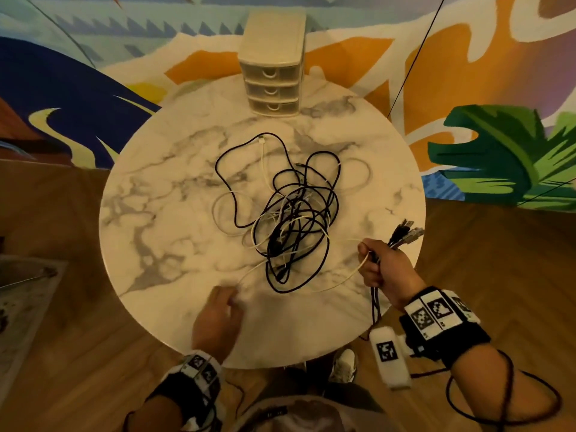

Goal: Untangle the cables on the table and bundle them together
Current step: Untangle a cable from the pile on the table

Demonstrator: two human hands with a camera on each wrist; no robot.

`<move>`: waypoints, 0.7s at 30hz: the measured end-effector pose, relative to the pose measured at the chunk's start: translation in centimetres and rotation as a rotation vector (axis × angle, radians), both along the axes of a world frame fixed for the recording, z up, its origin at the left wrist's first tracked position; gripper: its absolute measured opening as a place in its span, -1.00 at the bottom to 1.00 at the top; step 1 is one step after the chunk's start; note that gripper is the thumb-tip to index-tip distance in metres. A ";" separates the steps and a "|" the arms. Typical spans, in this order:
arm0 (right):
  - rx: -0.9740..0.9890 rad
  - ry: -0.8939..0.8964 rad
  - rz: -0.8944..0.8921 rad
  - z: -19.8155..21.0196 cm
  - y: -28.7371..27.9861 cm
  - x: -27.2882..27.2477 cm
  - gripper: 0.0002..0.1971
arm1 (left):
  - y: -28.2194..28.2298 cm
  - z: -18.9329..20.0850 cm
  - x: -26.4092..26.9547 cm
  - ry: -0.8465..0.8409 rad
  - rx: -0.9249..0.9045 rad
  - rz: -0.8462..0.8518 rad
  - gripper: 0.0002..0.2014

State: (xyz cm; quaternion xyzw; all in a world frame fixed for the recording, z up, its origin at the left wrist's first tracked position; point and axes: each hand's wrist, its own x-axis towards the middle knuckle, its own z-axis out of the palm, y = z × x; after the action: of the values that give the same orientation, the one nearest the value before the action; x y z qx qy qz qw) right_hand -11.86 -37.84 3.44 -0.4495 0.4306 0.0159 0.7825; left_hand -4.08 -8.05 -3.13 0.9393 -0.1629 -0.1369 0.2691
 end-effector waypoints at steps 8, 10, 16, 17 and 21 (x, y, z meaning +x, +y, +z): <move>-0.077 0.051 0.020 -1.0 0.8 0.6 -0.65 | -1.2 -1.4 5.1 0.030 0.118 -0.187 -0.75; -0.185 0.072 -0.004 -1.0 0.8 0.4 -0.68 | -2.9 1.6 5.9 -0.033 -0.086 -0.085 -0.88; -0.607 -0.142 -0.071 2.0 1.8 1.0 -0.81 | -8.8 12.7 6.6 -0.289 -0.376 -0.294 -0.69; -0.648 -0.259 0.013 3.2 2.4 1.5 -0.78 | -10.0 14.2 5.8 -0.281 -0.408 -0.388 -0.68; -0.819 -0.435 0.332 6.4 4.0 2.6 -0.72 | -13.5 17.3 3.8 -0.219 -0.509 -0.562 -0.76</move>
State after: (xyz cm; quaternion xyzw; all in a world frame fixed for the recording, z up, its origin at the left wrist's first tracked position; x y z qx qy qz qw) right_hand -9.27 -33.85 9.79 -0.7757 0.1507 -0.1243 0.6002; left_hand -0.25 -21.58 14.13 0.7703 -0.4703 -0.0596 0.4265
